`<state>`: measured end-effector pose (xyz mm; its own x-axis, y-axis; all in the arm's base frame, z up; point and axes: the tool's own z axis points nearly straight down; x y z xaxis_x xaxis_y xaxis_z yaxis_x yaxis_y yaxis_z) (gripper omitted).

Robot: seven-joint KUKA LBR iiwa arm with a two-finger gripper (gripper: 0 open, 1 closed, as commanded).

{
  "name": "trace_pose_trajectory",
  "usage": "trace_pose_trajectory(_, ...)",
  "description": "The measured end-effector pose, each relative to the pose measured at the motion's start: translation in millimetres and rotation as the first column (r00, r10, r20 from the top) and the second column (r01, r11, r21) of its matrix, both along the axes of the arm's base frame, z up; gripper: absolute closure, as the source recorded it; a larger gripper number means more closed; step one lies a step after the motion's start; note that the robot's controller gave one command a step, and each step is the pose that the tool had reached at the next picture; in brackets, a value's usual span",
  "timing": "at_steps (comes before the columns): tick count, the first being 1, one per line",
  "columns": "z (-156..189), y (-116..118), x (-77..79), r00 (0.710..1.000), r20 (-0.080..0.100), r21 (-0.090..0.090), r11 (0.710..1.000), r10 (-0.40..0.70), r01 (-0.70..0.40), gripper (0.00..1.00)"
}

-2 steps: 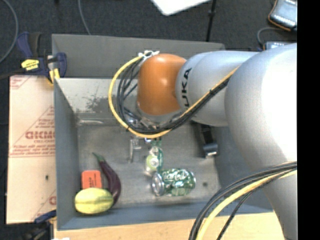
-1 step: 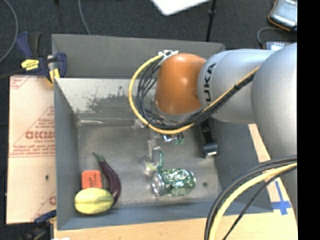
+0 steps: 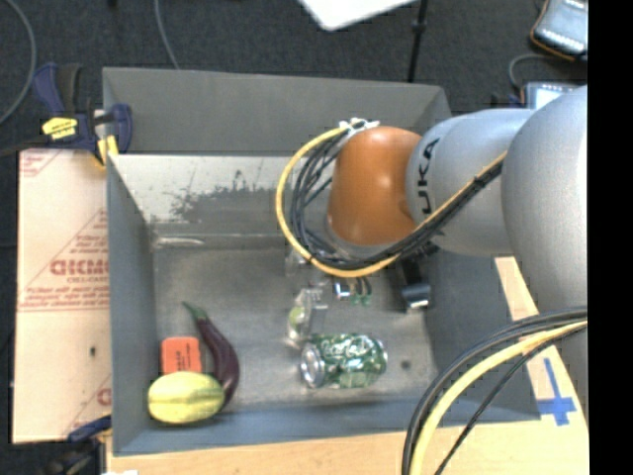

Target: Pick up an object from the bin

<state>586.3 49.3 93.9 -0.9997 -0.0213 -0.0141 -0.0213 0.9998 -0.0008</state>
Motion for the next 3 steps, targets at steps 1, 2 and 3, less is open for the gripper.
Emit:
trace_pose_trajectory(1, -19, -14, -27.9, 0.987, -0.002, 0.008, 0.987, -0.164, 0.164, 1.00)
trace_pose_trajectory(2, -19, -14, -27.9, 0.986, -0.002, 0.008, 0.986, -0.164, 0.164, 1.00)
trace_pose_trajectory(3, 26, -9, -24.5, 0.991, 0.001, 0.008, 0.991, -0.132, 0.132, 1.00)
